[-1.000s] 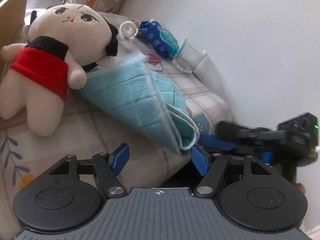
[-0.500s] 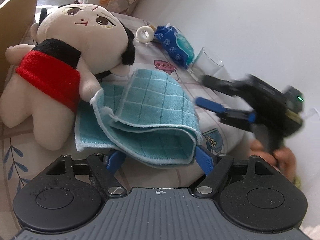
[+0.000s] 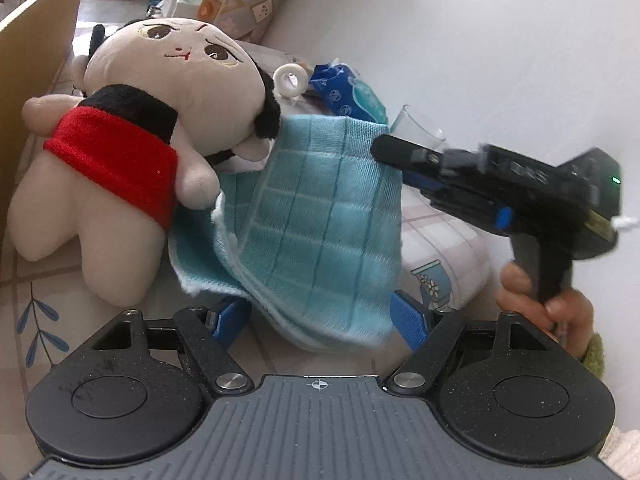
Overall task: Organize soft objects
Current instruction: 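Grasp the blue towel edge with the left gripper while the right gripper pinches the towel, then grasp the pink mesh sponge with the right gripper while the left gripper holds the towel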
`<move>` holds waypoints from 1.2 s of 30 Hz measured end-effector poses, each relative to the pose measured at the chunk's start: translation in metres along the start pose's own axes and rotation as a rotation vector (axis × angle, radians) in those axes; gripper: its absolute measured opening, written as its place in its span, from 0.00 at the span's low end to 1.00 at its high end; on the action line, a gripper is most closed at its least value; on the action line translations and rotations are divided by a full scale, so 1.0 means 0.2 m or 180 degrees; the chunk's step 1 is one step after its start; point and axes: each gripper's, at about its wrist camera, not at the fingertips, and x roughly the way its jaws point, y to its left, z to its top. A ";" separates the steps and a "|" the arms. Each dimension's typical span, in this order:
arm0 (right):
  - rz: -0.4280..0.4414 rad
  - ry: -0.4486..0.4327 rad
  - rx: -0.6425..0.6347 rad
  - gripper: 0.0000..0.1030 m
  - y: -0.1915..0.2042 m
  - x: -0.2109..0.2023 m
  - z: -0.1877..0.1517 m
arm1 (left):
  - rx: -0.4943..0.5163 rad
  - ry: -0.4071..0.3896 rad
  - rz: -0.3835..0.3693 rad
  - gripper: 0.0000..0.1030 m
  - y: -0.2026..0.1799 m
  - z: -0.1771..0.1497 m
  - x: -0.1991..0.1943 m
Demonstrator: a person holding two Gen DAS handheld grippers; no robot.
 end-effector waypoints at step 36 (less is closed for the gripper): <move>0.0937 0.0515 0.0945 0.73 -0.08 -0.08 -0.09 | -0.0215 -0.0068 0.0094 0.66 0.06 0.03 0.03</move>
